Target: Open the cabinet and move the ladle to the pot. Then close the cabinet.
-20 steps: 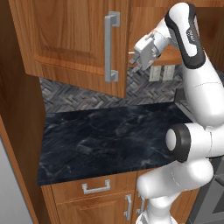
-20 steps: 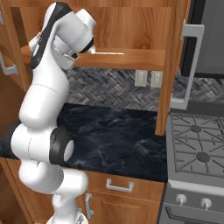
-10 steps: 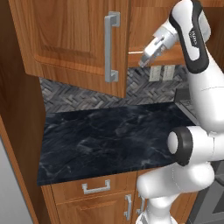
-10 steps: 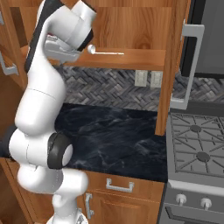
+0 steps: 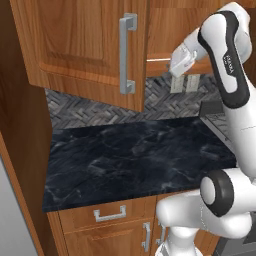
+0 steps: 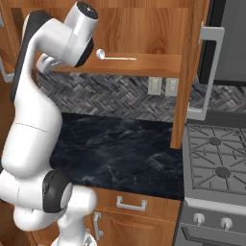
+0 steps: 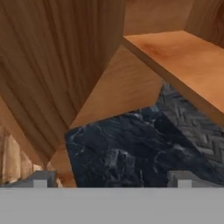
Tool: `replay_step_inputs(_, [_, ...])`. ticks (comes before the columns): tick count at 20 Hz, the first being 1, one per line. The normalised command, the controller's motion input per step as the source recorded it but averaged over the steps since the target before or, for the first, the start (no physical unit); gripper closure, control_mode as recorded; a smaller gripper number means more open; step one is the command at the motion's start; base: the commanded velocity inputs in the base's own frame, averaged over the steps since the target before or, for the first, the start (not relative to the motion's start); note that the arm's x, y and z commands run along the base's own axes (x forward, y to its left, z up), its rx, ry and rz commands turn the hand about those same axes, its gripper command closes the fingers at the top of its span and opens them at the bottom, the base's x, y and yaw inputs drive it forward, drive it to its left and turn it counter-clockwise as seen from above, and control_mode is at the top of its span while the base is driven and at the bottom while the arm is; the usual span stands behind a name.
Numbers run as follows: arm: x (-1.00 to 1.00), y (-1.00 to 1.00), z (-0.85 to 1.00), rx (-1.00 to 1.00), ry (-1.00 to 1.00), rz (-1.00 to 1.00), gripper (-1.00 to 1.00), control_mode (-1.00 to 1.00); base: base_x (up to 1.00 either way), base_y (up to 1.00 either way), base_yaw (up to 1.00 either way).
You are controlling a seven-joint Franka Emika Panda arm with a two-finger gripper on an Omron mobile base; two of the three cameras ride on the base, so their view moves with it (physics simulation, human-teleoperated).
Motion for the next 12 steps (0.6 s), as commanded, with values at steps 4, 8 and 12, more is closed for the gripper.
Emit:
replay_step_inputs(4, [-0.08,-0.08,0.00,0.00,-0.30,0.00,-1.00,-1.00,0.00,0.00,0.00])
replay_step_inputs(8, [0.00,-0.19,0.00,0.00,-0.10,-0.02,-1.00,-1.00,0.00,0.00,0.00])
replay_step_inputs(12, [0.03,-0.27,0.21,0.01,0.07,-0.07,-1.00,-1.00,0.00,0.00,0.00])
